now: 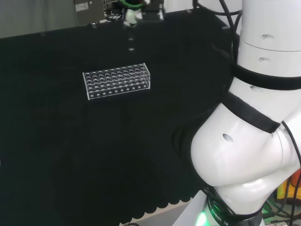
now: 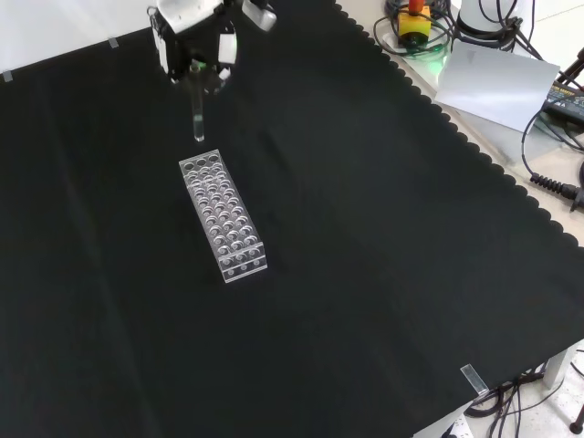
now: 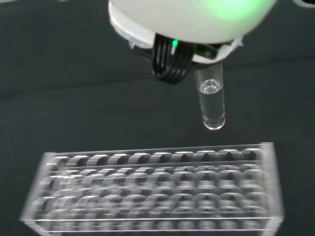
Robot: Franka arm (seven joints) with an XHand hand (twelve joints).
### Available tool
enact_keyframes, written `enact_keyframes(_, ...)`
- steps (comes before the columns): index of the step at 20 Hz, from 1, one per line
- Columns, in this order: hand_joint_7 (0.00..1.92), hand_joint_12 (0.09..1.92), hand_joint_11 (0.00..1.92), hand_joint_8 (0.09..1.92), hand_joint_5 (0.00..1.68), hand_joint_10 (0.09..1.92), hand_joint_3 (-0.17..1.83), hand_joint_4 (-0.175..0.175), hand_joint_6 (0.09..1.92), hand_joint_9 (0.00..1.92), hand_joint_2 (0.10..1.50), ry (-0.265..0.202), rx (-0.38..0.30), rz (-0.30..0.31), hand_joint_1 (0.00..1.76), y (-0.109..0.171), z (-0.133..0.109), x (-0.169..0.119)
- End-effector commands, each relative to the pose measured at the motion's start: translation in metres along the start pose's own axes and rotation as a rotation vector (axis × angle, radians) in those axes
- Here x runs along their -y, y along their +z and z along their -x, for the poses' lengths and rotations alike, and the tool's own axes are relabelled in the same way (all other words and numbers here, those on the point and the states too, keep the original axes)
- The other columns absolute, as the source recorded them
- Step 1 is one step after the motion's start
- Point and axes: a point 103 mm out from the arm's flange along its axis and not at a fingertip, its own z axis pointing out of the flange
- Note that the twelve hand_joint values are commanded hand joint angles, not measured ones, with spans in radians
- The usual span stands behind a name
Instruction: Shake the test tube.
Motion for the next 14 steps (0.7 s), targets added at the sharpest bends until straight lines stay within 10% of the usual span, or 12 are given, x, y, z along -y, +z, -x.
enact_keyframes(1,1.36,0.88,1.23,0.63,1.3,0.64,0.79,-0.175,0.63,1.6,0.56,0.16,0.108,0.017,1.33,-0.017,0.084,0.02)
enact_keyframes(7,1.36,0.88,1.23,0.63,1.31,0.64,0.79,-0.175,0.63,1.6,0.56,0.151,0.095,0.012,1.33,-0.021,0.087,0.024)
enact_keyframes(14,1.36,0.88,1.23,0.63,1.31,0.64,0.8,-0.175,0.63,1.6,0.56,0.04,0.039,0.023,1.33,-0.008,0.016,0.009)
